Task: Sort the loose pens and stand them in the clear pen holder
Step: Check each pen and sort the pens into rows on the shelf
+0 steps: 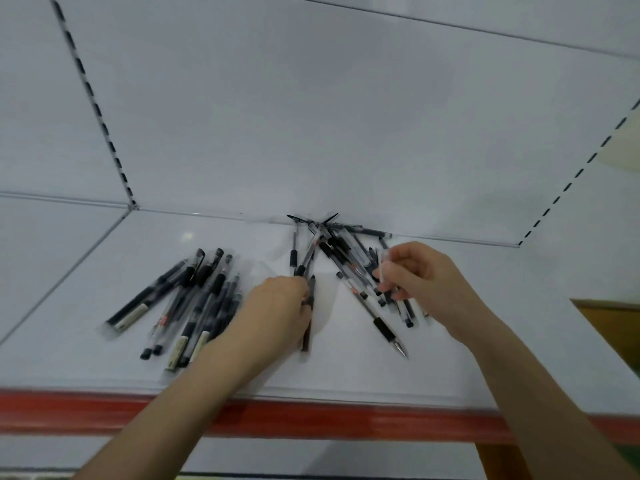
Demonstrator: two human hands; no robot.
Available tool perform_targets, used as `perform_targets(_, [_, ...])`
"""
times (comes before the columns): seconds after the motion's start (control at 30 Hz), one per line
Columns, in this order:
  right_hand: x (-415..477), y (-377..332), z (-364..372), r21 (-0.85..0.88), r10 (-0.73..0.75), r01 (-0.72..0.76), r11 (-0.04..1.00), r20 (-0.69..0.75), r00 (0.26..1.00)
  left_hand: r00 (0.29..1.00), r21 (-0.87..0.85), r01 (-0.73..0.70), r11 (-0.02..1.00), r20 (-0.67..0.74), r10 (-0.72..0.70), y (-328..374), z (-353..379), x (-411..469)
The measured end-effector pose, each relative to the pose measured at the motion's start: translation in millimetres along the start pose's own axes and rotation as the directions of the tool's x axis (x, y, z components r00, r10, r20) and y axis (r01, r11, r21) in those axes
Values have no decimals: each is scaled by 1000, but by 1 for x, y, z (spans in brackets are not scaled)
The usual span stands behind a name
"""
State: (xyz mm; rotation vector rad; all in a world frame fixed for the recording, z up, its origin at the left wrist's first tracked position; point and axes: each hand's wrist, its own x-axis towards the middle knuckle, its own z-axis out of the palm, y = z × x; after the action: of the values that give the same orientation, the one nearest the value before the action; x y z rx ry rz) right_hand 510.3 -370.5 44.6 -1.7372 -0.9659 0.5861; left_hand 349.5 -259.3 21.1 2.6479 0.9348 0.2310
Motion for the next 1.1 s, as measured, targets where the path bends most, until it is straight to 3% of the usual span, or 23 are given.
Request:
perform_targets(0.13, [5, -4, 6, 30, -11, 11, 999, 3, 1000, 1000, -31, 8, 999, 2, -8, 7, 1, -7])
perform_targets(0.33, [5, -2, 7, -19, -11, 11, 1000, 15, 1000, 996, 54, 86, 995, -30, -84, 15, 8, -2])
perform_targets(0.53, [0, 0, 2, -10, -37, 38, 999, 32, 999, 998, 72, 57, 996, -32, -54, 9, 11, 2])
perform_targets(0.6, [-2, -1, 0, 14, -41, 41, 999, 27, 999, 998, -16, 28, 999, -62, -29, 7, 9, 0])
perform_targets(0.67, [-2, -2, -2, 48, -35, 34, 998, 21, 999, 992, -234, -6, 972, -122, -23, 6, 4, -6])
perform_targets(0.8, [-3, -7, -3, 230, 23, -30, 973, 35, 999, 980, -581, -81, 810, -195, -42, 8, -4, -20])
perform_targets(0.97, [-3, -20, 2, 463, 6, -11, 887, 13, 1000, 966, -661, -152, 735, -257, -32, 12, -5, -31])
perform_targets(1.1, [-6, -27, 9, 496, -24, 35, 867, -27, 999, 962, -656, -176, 734, -272, -14, 15, -6, -33])
